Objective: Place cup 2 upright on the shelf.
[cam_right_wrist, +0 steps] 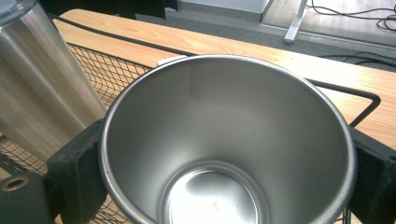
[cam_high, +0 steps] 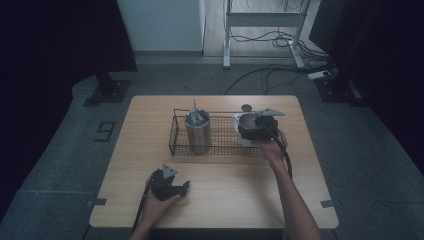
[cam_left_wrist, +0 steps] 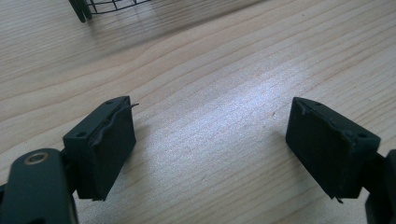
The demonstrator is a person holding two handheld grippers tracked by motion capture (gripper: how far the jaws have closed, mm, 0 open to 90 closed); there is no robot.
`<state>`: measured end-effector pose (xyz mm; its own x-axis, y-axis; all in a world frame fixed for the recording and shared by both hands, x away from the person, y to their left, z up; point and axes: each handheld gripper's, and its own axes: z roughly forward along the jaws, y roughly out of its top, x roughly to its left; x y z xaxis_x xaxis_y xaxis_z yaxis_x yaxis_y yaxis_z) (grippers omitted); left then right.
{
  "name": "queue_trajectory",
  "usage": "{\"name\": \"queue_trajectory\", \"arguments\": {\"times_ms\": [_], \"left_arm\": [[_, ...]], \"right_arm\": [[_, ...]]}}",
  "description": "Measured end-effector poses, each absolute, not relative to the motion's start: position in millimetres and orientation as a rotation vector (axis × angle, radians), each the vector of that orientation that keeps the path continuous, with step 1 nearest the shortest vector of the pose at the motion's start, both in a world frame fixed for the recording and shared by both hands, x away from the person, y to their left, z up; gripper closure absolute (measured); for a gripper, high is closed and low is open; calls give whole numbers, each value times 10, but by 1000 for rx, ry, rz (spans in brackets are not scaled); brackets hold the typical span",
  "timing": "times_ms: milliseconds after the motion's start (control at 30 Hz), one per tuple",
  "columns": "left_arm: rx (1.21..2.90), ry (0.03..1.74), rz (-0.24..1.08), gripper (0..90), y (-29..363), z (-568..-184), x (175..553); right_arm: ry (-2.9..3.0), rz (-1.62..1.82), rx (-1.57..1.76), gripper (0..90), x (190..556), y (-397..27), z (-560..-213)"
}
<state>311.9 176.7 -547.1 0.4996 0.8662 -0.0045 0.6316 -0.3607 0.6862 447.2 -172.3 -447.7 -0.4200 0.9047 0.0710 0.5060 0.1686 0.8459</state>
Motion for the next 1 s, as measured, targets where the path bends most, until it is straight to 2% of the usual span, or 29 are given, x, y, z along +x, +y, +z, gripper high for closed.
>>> {"name": "queue_trajectory", "arguments": {"times_ms": [1000], "left_arm": [[2113, 1224, 480, 159, 1767, -5471, 3120]], "right_arm": [[2041, 1105, 1368, 65, 4539, -1708, -4737]]}}
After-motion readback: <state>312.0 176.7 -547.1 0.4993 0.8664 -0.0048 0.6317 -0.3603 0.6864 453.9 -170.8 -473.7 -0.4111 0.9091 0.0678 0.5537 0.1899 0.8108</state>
